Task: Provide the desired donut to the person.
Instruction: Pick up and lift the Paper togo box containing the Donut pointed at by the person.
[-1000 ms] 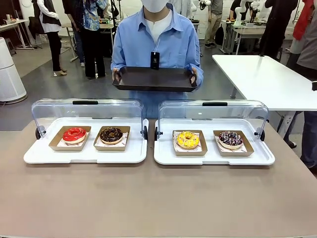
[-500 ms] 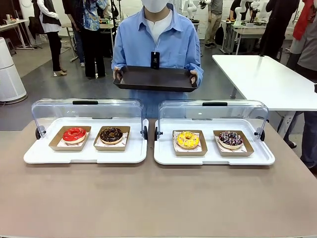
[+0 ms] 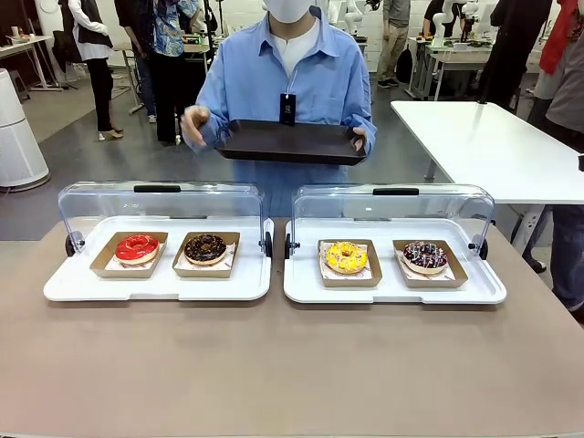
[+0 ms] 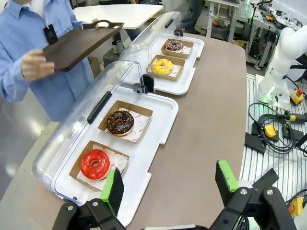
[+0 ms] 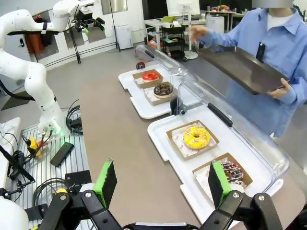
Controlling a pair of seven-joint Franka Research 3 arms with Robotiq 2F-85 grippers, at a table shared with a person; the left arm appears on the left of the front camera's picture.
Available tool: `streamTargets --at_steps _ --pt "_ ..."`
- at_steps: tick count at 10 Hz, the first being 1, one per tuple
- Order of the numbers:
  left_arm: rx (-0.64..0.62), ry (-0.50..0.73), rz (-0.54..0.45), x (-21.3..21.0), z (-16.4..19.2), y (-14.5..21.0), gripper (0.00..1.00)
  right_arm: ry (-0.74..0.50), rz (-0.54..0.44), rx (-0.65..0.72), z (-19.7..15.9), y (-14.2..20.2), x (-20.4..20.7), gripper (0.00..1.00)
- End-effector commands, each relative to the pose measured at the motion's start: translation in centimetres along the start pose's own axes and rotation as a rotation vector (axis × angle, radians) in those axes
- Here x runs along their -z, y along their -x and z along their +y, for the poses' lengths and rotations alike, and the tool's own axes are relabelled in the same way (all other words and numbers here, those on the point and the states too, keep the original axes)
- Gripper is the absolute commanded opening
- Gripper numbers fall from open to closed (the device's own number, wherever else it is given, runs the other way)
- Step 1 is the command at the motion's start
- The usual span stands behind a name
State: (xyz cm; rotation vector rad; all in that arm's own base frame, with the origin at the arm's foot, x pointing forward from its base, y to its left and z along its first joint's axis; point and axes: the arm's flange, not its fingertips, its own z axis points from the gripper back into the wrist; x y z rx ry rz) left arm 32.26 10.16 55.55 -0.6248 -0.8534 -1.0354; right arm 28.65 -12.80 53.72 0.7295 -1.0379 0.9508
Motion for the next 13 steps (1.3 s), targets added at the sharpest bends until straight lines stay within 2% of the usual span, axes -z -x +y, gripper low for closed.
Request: streamTargets --at_steps 1,13 --pt "0.004 0.003 -0.006 -0.08 0.01 0.01 1.0 -0.004 -0.03 -0.017 -0.49 -0.14 0.03 1.0" --pt "0.004 0.003 -0.006 -0.08 0.01 0.01 1.0 -0.004 -0.03 -0.017 -0.49 -0.14 0.03 1.0"
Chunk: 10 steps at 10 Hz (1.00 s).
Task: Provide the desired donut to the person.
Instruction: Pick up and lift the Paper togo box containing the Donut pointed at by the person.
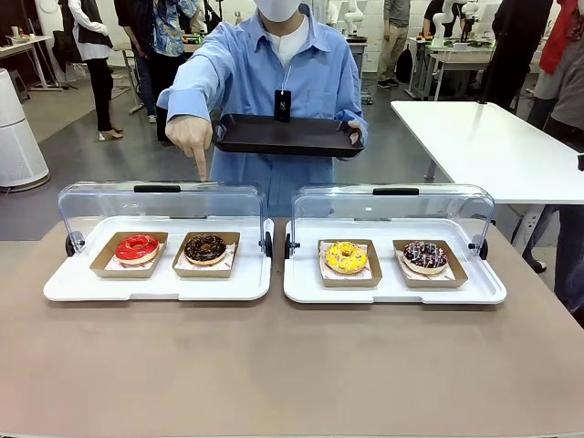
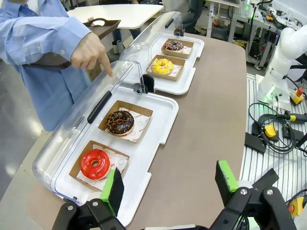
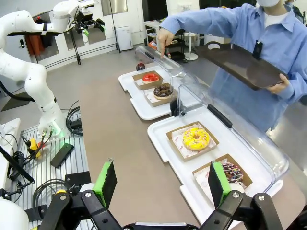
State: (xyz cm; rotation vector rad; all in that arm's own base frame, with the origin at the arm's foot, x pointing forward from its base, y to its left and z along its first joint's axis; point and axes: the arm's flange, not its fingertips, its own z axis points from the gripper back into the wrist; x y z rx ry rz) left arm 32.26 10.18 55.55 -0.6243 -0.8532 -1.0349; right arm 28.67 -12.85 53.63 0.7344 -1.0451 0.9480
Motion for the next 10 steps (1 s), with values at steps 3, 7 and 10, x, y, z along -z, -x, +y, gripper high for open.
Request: streamTargets --at_steps 3,7,10 --pt "0.004 0.004 -0.006 -0.1 0.0 0.0 1.0 -0.004 -0.021 -0.018 -0.4 -0.2 0.0 1.0" --pt "0.004 0.004 -0.006 -0.1 0.0 0.0 1.0 -0.004 -0.021 -0.018 -0.4 -0.2 0.0 1.0" --pt "0.124 -0.01 0.24 3.6 -0.3 -3.5 1.0 -0.004 -0.021 -0.018 -0.4 -0.2 0.0 1.0"
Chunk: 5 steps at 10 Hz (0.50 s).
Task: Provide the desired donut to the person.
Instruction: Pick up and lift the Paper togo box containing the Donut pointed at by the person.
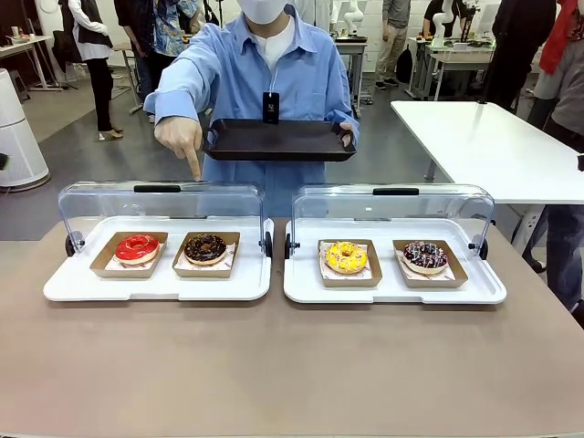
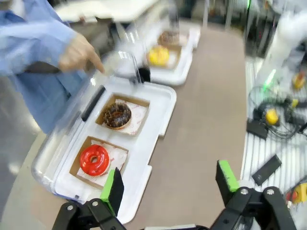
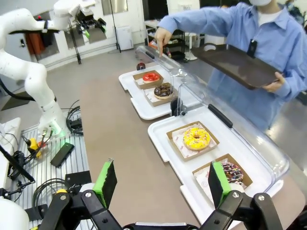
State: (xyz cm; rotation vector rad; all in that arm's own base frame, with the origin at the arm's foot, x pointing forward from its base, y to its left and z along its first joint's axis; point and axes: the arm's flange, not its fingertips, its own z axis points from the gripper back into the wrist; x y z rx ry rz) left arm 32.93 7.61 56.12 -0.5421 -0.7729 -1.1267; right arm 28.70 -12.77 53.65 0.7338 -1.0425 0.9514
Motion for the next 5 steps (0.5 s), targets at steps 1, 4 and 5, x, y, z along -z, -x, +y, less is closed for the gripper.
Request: streamTargets --at_steps 1,4,5 --pt "0.081 -0.013 0.217 3.9 0.6 -3.9 1.0 -0.002 -0.024 -0.016 -0.5 -0.2 0.0 1.0" --pt "0.238 0.026 0.564 14.4 0.1 -8.4 1.0 -0.002 -0.024 -0.016 -0.5 -0.2 0.0 1.0" --pt "0.262 0.024 0.647 17.9 0.3 -8.7 1.0 -0.002 -0.024 -0.016 -0.5 -0.2 0.0 1.0"
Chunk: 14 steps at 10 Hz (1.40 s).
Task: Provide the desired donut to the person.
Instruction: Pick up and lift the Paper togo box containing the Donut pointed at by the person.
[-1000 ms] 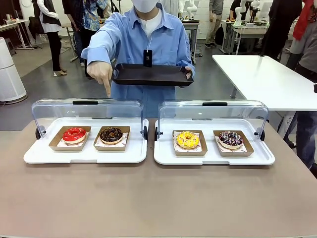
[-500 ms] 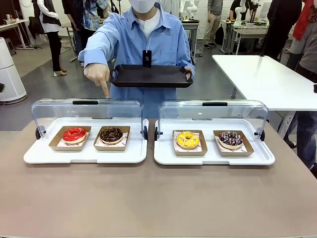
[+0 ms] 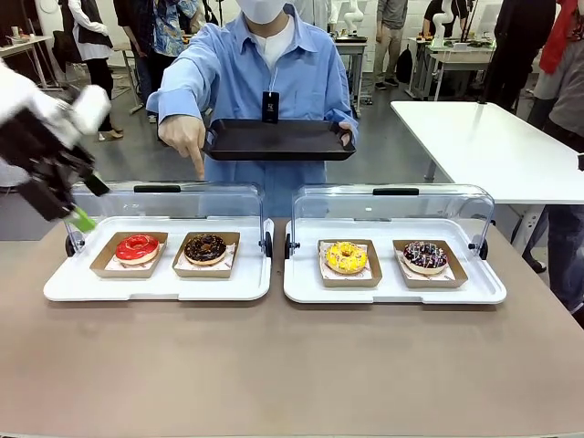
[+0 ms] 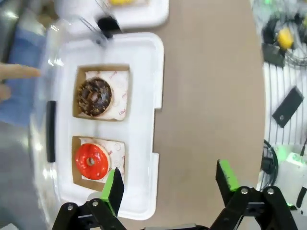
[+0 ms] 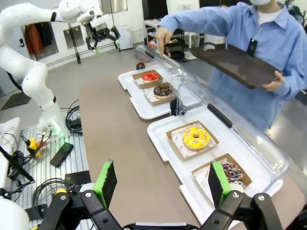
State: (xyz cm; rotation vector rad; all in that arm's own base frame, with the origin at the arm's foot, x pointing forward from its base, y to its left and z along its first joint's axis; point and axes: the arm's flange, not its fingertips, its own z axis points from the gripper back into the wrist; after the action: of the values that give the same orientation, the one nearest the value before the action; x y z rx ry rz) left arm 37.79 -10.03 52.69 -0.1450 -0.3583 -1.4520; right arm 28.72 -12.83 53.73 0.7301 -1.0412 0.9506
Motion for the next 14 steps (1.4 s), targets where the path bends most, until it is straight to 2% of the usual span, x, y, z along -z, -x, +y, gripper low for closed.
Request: streamTargets --at_steps 1,4,6,8,9,14 --pt "0.016 -0.009 0.159 4.6 2.4 -1.6 1.0 -0.005 -0.027 -0.016 -0.4 -0.1 0.0 1.0" --pt "0.045 -0.097 0.203 11.9 2.7 -2.7 1.0 -0.005 -0.027 -0.016 -0.4 -0.1 0.0 1.0" --pt "0.023 -0.055 0.208 14.0 4.1 -2.0 1.0 -0.005 -0.027 -0.016 -0.4 -0.1 0.0 1.0" --pt "0.017 0.028 0.138 12.9 5.0 -1.2 1.0 -0.005 -0.027 -0.016 -0.4 -0.1 0.0 1.0" --pt "0.04 -0.044 0.202 14.5 4.0 -1.5 1.0 -0.005 -0.027 -0.016 -0.4 -0.1 0.0 1.0" --pt "0.04 -0.044 0.202 14.5 4.0 -1.5 1.0 -0.005 -0.027 -0.016 -0.4 -0.1 0.0 1.0"
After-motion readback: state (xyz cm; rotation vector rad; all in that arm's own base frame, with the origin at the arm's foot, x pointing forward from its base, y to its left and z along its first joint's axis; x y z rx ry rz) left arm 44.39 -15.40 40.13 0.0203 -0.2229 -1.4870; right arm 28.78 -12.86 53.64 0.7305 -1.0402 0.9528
